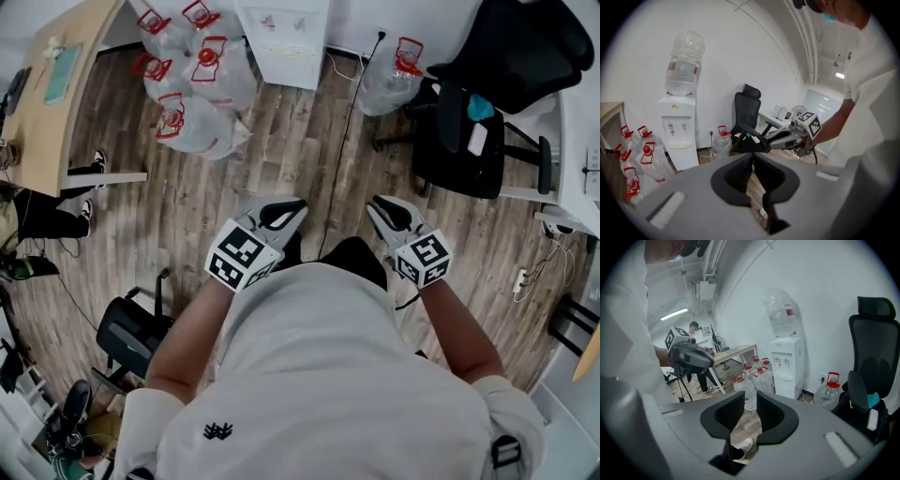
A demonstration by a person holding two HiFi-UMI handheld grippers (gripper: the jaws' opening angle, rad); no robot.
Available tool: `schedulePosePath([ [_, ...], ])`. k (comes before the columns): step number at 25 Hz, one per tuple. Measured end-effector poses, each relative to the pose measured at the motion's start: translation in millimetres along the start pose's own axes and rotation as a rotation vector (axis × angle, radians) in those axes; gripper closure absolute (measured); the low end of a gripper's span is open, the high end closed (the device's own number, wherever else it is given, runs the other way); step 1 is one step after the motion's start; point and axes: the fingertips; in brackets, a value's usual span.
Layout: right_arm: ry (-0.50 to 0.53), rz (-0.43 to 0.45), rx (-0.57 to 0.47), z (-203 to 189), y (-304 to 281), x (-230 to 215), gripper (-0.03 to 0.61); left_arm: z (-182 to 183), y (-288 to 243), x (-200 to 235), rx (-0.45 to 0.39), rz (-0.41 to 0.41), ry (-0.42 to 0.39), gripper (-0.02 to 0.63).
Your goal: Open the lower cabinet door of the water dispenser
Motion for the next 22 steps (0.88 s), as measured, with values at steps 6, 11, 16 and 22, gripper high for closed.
schedulePosePath([
  [6,-0.033,-0.035,0.029,16.9,-102.9,-48.1,0.5,2.1,-11.2,91.8,0.066,-0.019,0.004,0.555],
  [11,-0.007,0.001,0.093,0.0,-180.2,-97.6,0.492,7.5,-40.8,133.7,0.093,-0.016,0.033,0.555],
  [16,0.001,0.001,0.156,-30.2,-265.8,-185.3,0.492,33.8,-81.3,171.6,0.107,-0.006,0.045,0.555],
  [22,-0.012,-0.002,0.196,-65.9,-371.5,-285.5,0.476,41.6,-160.6,223.8,0.153,-0.028,0.065,0.555],
])
Point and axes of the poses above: the fingertips, and each gripper's own axes: y backward along the fingers, x to its left, z out of its top, and after that the axes turned 4 degrees about y, right-handed
